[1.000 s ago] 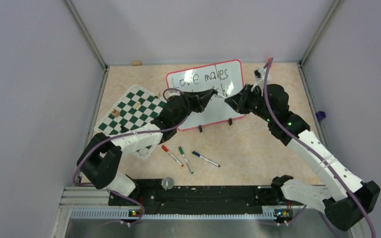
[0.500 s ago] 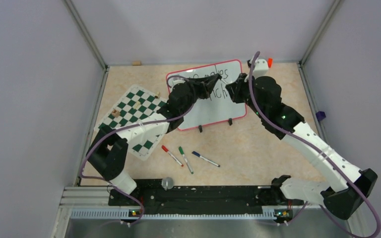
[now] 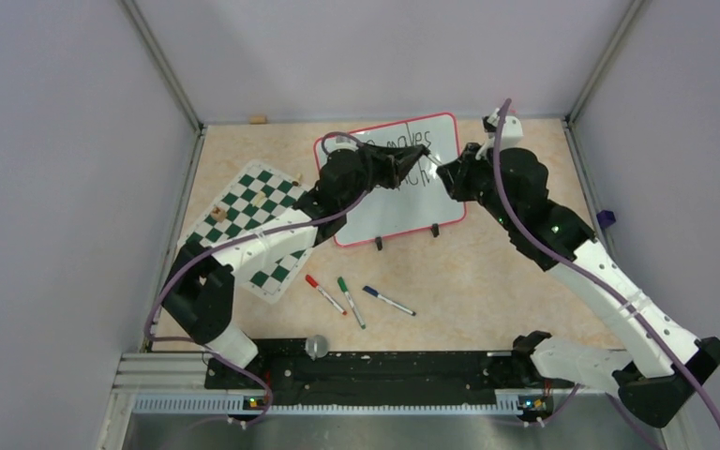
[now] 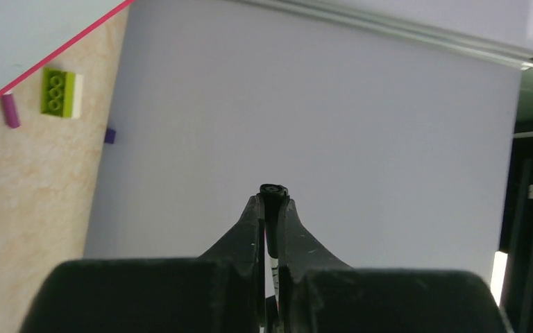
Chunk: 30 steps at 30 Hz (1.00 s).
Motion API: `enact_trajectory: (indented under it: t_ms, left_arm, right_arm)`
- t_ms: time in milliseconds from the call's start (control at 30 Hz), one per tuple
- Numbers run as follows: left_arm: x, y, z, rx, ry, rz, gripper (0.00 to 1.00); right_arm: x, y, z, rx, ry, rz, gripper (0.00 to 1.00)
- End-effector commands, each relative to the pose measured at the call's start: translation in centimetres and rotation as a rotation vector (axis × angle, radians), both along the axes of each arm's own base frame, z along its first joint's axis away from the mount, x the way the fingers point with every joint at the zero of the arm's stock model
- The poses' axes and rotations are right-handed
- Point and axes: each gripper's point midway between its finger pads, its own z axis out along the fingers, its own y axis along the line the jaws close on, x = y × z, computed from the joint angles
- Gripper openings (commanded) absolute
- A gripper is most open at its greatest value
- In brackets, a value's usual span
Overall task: Write a sentence on the whiteboard
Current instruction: Insert the whiteboard marker without the cap into the pen cap, then put down the whiteboard marker at the center of the board.
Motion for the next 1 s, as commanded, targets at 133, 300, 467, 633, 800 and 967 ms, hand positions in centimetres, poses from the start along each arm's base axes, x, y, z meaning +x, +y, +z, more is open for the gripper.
enact_trajectory:
  t_ms: [133,300,467,633,800,967]
  left_arm:
    - [-11.7,-2.3,1.5,0.166,-0.129,-0.435,0.36]
    - [-10.9,1.2,-0.2,0.367,-0.122,-0.366,0.97]
    - [-10.1,5.9,-1.5,0.525,-0.148,-0.272,0.99]
    - [-10.0,10.6,-3.2,0.656,-0.203,-0.127,0.97]
    - [-10.0,13.9,-4.6,0.797,-0.239,-0.068,0.94]
    - [-10.5,15.5,-5.1,0.924,-0.307,-0.084,0.94]
  right_arm:
    - [-2.4,-1.0,-0.3,0.142,0.016,0.005,0.00]
    - [-5.3,-2.0,-2.2,0.138,0.079,0.044,0.00]
    - [-8.6,-1.8,-6.3,0.098,0.208,0.150,0.00]
    - [-10.8,-0.6,-11.3,0.099,0.352,0.246,0.00]
    - [-10.8,0.0,-14.0,0.127,0.395,0.262,0.00]
    - [-10.1,1.0,-15.6,0.199,0.420,0.299,0.00]
